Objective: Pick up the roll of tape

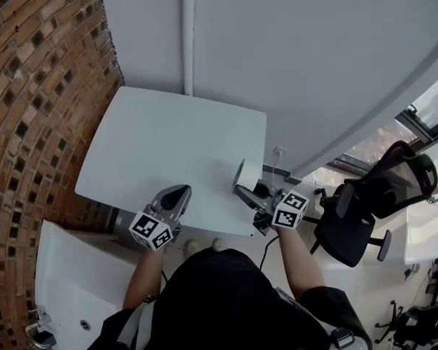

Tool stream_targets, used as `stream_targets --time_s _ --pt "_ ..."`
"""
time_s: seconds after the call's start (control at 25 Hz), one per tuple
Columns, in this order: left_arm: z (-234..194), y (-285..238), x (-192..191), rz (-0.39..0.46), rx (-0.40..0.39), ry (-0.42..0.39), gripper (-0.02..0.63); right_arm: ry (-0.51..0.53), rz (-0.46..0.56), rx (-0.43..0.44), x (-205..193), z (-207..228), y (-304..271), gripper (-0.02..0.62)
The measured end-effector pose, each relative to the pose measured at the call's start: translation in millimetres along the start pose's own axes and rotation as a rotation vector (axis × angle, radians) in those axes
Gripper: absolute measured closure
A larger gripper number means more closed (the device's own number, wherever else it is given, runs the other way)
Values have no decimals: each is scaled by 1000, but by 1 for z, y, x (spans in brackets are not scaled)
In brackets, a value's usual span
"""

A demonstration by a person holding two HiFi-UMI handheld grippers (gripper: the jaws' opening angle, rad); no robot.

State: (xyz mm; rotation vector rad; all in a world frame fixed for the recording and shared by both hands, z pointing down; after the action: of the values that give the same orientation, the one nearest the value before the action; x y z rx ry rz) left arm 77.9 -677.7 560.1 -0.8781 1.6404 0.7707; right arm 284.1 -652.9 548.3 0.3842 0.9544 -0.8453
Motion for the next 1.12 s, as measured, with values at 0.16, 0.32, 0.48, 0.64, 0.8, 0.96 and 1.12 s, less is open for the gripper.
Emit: stream_targets --time_s 0.16,0.32,0.48,0.64,0.8,0.96,1.12 --pt "15 0 -8 -1 -58 40 604 -63 64 -33 -10 -19 29 476" --pt "37 1 -9 1 -97 38 604 -56 90 -44 -14 -36 55 476" --pt "56 9 -8 -10 -82 23 604 -50 137 -23 -17 -53 77 476" --pt "85 15 -5 2 -65 -11 604 -22 160 12 -22 -73 102 477" --pt "129 19 -6 20 -56 -28 604 -10 158 38 -29 -93 141 477" --pt "176 36 -16 3 -47 -24 604 -26 150 55 -48 -113 177 477" --pt "217 59 -29 -6 -26 -27 604 -36 153 62 -72 -133 211 479"
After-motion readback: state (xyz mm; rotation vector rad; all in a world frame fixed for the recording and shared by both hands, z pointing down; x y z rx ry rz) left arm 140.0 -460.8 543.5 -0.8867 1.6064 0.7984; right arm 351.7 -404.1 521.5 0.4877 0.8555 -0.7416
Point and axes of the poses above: the fingertips, and each gripper's own axes: y backward along the fingers, z to its right, x out of its top, the point moved 4 cm from there along y, backward along the fingers, and after that the axes turned 5 degrees about -y, right-handed, at the moved point
